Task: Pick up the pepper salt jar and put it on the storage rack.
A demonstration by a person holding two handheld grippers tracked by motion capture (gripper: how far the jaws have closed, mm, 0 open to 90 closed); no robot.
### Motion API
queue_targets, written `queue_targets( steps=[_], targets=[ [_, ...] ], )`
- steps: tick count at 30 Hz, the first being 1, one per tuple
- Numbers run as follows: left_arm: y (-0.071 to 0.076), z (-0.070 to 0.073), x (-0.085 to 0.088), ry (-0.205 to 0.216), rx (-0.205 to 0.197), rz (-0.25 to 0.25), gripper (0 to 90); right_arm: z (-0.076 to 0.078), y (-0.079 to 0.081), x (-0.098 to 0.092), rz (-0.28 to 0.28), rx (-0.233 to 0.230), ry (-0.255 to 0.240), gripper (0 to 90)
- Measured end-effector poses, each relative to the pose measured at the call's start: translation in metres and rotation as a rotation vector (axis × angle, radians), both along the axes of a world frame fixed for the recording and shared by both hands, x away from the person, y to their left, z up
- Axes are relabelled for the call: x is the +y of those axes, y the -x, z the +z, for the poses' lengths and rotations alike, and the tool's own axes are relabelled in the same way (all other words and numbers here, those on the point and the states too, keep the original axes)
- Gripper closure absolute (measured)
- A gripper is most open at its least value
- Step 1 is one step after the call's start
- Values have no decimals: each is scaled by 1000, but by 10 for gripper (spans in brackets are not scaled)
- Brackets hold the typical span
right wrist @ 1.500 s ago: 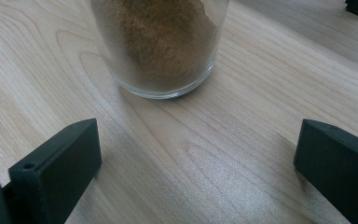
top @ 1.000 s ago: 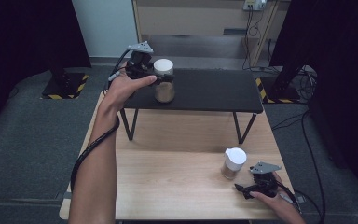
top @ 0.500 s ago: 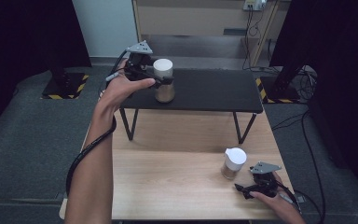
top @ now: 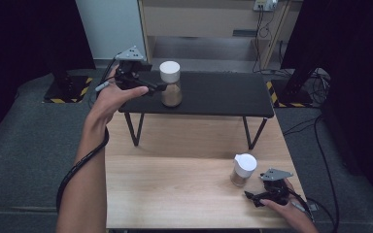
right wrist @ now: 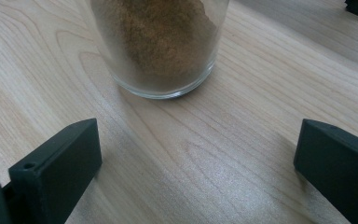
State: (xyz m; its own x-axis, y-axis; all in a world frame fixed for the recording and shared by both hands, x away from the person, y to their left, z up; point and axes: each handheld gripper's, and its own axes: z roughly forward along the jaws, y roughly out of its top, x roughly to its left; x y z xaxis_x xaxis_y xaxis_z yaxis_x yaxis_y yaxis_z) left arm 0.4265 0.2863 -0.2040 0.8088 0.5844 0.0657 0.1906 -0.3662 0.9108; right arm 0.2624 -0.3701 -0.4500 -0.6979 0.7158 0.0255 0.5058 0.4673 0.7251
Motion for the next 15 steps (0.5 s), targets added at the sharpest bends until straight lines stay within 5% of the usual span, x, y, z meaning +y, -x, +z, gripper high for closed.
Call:
queue_targets(
  steps=[4, 8, 15],
  targets=[
    [18, -1, 1, -37, -17, 27, 9, 0, 0, 0, -1, 1, 0, 15],
    [43, -7, 6, -25, -43, 67, 9, 0, 0, 0, 0, 1, 1, 15],
    [83, -37, 6, -32, -51, 89, 15, 0, 0, 0, 0, 1, 1, 15]
  ],
)
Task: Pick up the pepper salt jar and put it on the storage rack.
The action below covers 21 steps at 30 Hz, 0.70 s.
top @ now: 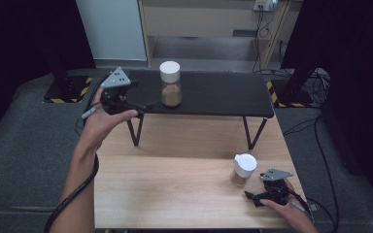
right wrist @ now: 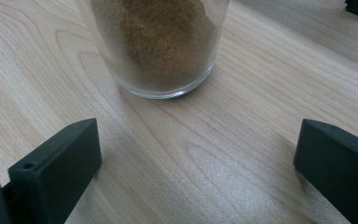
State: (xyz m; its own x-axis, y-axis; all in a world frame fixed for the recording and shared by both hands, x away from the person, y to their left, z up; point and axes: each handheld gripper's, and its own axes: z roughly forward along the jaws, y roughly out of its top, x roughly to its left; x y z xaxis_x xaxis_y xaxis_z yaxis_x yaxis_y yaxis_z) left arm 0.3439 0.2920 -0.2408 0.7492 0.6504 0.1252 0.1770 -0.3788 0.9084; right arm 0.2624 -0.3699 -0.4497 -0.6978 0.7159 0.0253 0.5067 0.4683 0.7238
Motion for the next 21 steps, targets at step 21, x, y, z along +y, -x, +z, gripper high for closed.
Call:
queue_targets(
  steps=[21],
  targets=[
    [63, -105, -29, 1, 110, 55, 15, 0, 2, 2, -10, -2, 2, 14]
  ],
)
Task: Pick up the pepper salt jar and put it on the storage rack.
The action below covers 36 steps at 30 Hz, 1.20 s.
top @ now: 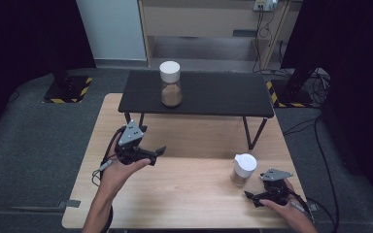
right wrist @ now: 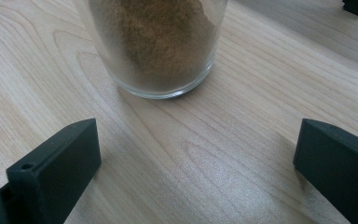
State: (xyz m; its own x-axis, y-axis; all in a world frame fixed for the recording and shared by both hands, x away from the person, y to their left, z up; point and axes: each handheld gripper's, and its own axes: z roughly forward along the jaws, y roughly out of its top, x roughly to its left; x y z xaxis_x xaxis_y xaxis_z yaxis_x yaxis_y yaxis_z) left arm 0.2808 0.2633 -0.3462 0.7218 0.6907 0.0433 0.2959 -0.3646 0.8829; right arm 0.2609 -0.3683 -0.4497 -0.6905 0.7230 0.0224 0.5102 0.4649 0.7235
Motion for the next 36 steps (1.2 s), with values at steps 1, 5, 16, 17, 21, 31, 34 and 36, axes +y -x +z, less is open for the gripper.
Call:
queue_targets(
  steps=[1, 5, 16, 17, 21, 31, 34, 36],
  targets=[
    [2, -4, -2, -19, 13, 9, 15, 0, 0, 0, -1, 0, 0, 14],
    [3, -23, -4, -57, 87, 14, 15, 0, 1, 1, -7, 1, 0, 14],
    [-4, -55, 0, -152, 214, 90, 20, 0, 3, 2, -15, 1, 2, 15],
    [-5, -57, 4, -150, 229, 104, 19, 0, 3, 2, -16, 1, 2, 15],
    [-5, -64, 15, -153, 258, 169, 20, 0, 3, 2, -16, 1, 2, 15],
    [-7, -82, 42, -102, 305, 311, 19, 0, 5, 2, -25, 0, 2, 16],
    [-6, -83, 44, -90, 303, 326, 21, 0, 5, 3, -26, 0, 2, 16],
    [-6, -84, 43, -88, 298, 331, 20, 0, 5, 3, -27, 0, 2, 16]
  ],
)
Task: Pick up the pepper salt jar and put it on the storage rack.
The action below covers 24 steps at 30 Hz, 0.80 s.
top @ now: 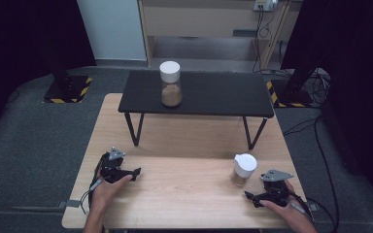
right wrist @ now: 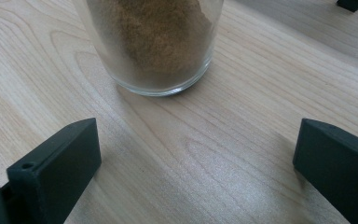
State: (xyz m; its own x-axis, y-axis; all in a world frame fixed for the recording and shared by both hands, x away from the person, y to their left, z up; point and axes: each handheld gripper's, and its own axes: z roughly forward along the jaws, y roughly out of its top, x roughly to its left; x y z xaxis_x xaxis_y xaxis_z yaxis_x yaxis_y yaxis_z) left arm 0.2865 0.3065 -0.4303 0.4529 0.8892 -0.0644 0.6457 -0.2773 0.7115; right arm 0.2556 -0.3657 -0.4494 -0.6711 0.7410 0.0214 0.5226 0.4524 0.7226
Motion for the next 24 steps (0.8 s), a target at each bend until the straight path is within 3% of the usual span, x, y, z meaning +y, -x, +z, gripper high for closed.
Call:
queue_targets(
  steps=[5, 10, 13, 14, 15, 24],
  targets=[
    [-2, -4, -2, 8, 13, 3, 21, 0, 1, 0, -2, 0, 0, 16],
    [0, -8, -1, 25, -5, 11, 1, 0, 1, 0, -3, 1, -1, 17],
    [1, -7, -15, -48, -13, 3, 0, 0, 1, 0, -3, 1, -1, 17],
    [1, -7, -15, -48, -13, 3, 0, 0, 1, 0, -3, 1, -1, 17],
    [1, -6, -21, -84, -15, -4, 0, 0, 1, 0, -3, 1, -1, 17],
    [1, -6, -23, -84, -15, -12, 0, 0, 1, 0, -4, 1, -1, 17]
  ],
)
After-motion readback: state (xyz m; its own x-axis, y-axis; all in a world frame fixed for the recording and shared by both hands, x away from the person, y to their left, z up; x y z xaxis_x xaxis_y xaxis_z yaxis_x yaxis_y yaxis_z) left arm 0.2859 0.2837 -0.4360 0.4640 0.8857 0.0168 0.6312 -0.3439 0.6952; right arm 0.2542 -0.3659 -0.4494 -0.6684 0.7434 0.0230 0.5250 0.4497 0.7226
